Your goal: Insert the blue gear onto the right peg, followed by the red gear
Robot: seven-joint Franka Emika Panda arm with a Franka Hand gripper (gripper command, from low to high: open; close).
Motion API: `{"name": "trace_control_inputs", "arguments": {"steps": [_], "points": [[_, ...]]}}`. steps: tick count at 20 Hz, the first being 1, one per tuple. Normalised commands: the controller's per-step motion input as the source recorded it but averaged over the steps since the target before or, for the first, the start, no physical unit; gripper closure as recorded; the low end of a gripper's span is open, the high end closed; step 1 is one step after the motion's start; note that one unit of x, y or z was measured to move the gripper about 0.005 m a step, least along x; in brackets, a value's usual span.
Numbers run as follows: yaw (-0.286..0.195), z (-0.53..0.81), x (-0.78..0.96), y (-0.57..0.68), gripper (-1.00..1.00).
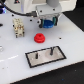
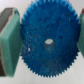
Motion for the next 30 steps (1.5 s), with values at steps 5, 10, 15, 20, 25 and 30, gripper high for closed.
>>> {"name": "trace_control_inputs", "arguments": {"steps": [5,10,15,20,25,30], "points": [[0.000,0.51,0.79,-0.13,1.00],[0.000,0.51,0.83,-0.15,1.00],[0.000,0.47,0.84,-0.16,1.00],[0.000,0.38,0.85,-0.16,1.00],[0.000,0.30,0.89,-0.18,1.00],[0.000,0.21,0.88,-0.19,1.00]]}}
